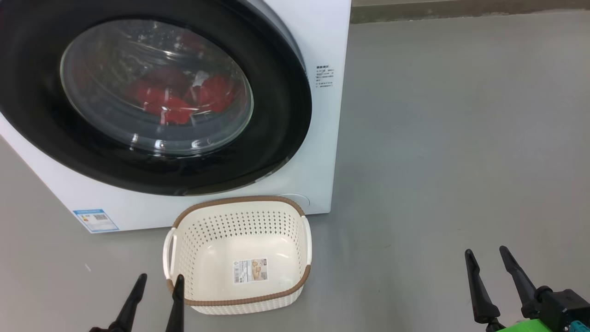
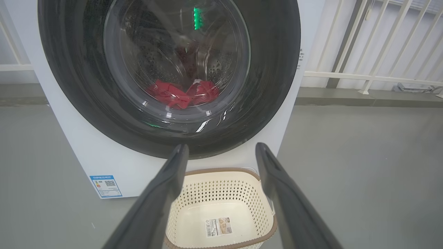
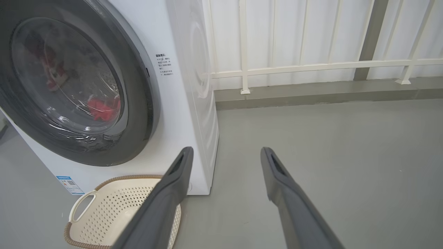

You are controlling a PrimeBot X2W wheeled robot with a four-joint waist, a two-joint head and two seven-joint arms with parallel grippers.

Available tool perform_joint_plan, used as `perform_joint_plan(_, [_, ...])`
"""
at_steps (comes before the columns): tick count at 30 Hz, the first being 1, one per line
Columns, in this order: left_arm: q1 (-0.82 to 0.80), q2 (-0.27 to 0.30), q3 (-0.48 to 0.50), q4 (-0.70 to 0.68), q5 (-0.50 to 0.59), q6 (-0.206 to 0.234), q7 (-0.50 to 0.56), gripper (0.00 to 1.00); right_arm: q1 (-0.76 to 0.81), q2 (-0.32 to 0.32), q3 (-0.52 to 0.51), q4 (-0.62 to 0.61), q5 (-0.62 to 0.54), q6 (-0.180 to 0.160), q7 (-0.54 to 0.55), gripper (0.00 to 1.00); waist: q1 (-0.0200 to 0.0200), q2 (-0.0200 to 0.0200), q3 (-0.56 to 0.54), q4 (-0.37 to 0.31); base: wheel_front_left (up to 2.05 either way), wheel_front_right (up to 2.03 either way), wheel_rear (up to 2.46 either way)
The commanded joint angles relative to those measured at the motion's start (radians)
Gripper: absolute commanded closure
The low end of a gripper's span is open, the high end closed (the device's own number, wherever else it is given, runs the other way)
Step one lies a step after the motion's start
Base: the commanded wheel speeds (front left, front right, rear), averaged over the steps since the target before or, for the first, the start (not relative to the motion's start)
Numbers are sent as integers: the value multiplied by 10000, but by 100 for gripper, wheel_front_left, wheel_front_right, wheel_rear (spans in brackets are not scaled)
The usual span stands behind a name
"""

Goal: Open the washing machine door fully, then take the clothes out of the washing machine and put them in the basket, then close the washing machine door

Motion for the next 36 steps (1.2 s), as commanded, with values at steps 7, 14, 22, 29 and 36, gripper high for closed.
perform_joint_plan(7, [-163,106,274,-238,-66,-56,-122,0,-202,-128,147,-310,37,4,-91,0,0,0,36,2,0,0,0])
perform_joint_plan(14, [-233,105,238,-268,-158,-56,-122,0,-392,-126,315,-374,753,4,-91,100,0,0,119,28,0,0,0])
perform_joint_plan(22, [-422,105,57,-288,-223,-57,-122,0,-1662,-125,845,-423,2255,4,-91,100,0,0,349,47,0,0,0])
perform_joint_plan(29, [-706,168,-239,-251,-280,-57,-122,0,-3266,-124,1153,-343,3456,4,-91,100,0,0,587,283,0,0,0])
perform_joint_plan(36, [-1006,234,-658,-204,-409,-57,-122,0,-5152,-124,1286,-173,4261,4,-91,100,0,0,916,751,0,0,0])
